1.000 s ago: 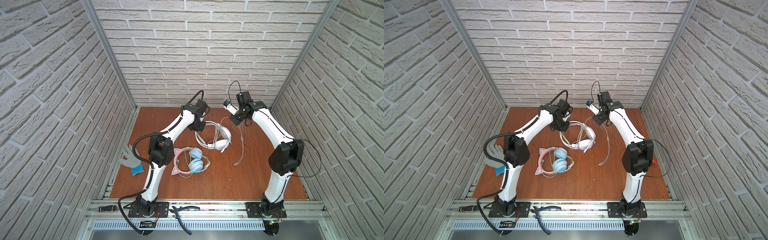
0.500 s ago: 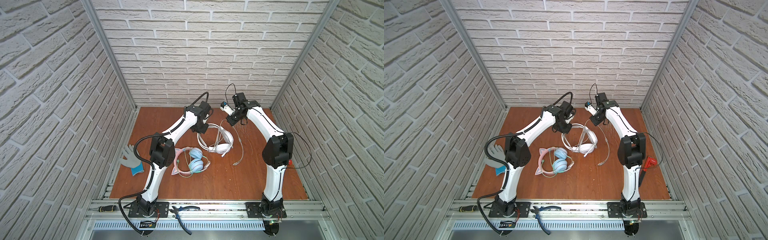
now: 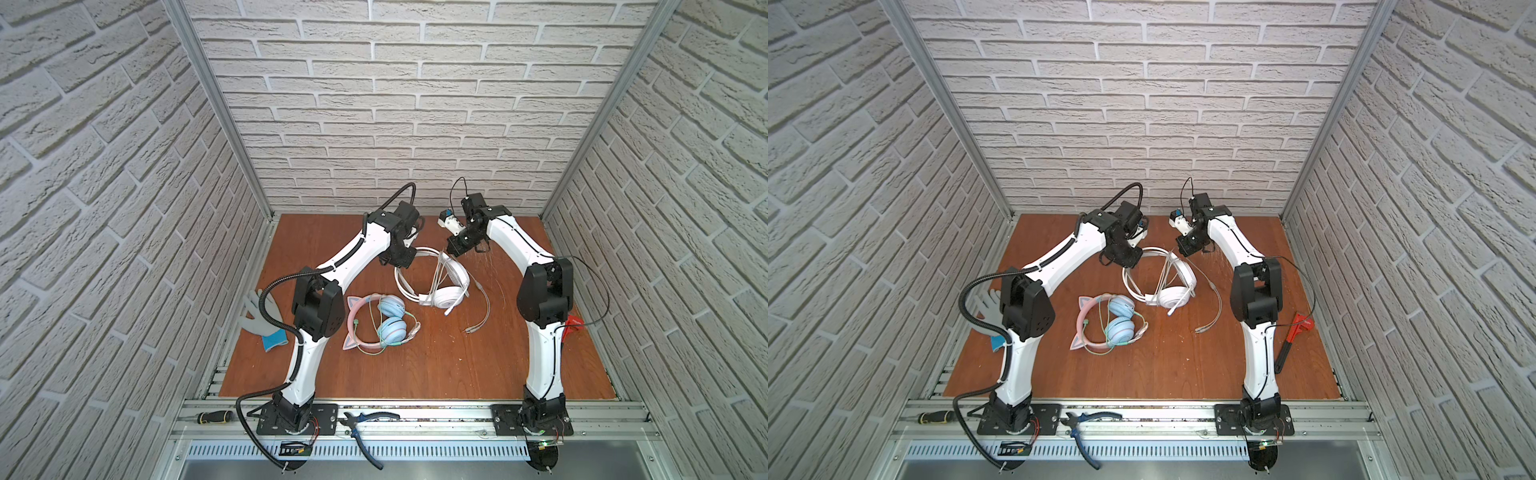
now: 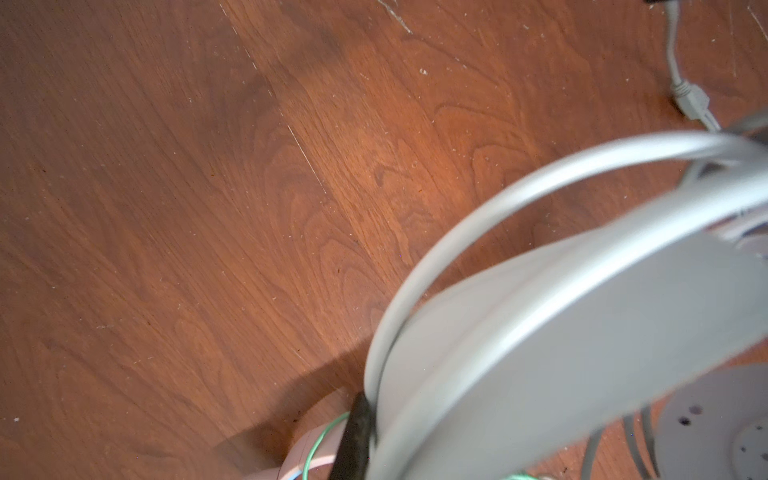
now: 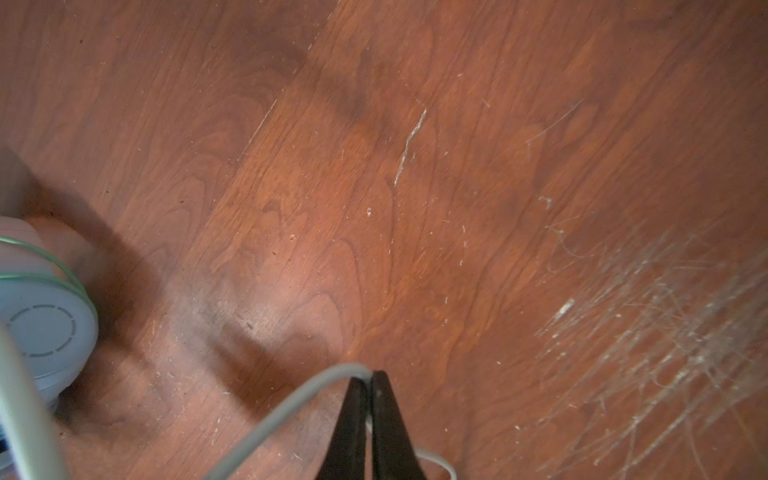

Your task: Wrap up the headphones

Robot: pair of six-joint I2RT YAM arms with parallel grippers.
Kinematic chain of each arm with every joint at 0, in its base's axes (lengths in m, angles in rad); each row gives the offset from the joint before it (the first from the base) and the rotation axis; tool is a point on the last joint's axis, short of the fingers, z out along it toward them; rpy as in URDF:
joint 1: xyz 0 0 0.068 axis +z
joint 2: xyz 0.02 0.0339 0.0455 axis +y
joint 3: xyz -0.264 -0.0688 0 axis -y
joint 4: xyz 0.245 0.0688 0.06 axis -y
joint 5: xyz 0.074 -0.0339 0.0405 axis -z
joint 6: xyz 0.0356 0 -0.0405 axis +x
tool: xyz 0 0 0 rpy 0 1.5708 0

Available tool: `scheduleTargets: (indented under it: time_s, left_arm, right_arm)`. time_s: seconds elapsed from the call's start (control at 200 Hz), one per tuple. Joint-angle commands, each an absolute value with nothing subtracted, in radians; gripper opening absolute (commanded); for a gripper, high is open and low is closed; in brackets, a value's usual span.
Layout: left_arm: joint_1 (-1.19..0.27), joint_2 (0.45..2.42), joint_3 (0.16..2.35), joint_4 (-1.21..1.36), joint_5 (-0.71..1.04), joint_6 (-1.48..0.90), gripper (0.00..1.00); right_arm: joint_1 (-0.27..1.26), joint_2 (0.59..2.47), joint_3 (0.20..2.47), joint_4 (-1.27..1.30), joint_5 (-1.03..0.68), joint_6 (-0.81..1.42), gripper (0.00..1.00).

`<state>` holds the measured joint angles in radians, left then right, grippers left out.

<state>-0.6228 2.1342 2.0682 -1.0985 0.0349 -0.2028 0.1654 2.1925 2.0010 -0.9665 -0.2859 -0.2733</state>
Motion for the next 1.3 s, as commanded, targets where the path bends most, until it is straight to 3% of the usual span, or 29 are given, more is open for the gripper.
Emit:
scheduleTargets:
  time_s: [0.0,0.4,0.78,1.295]
  left_arm:
    - [-0.61,2.064,2.01,-1.04,0.121,-0.21,0.0]
    - [-0.563,2.013,1.901,-0.955,0.188,-0.277,0.0]
    - [-0.543,2.002,1.857,-0.9,0.244,-0.326,0.0]
    - [-0.506,1.985,1.815,-0.836,0.27,-0.422,0.0]
  right_arm:
    - [0.145,2.203,1.982,-0.924,-0.342,-0.199,0.11]
    - [0.097,2.155,1.79,-0.846,-0.3,-0.063,0.31]
    - [0.059,2.1,1.652,-0.854,-0.208,-0.031,0.36]
    - [0.055,1.942,1.433,-0.847,-0.092,0.011,0.56]
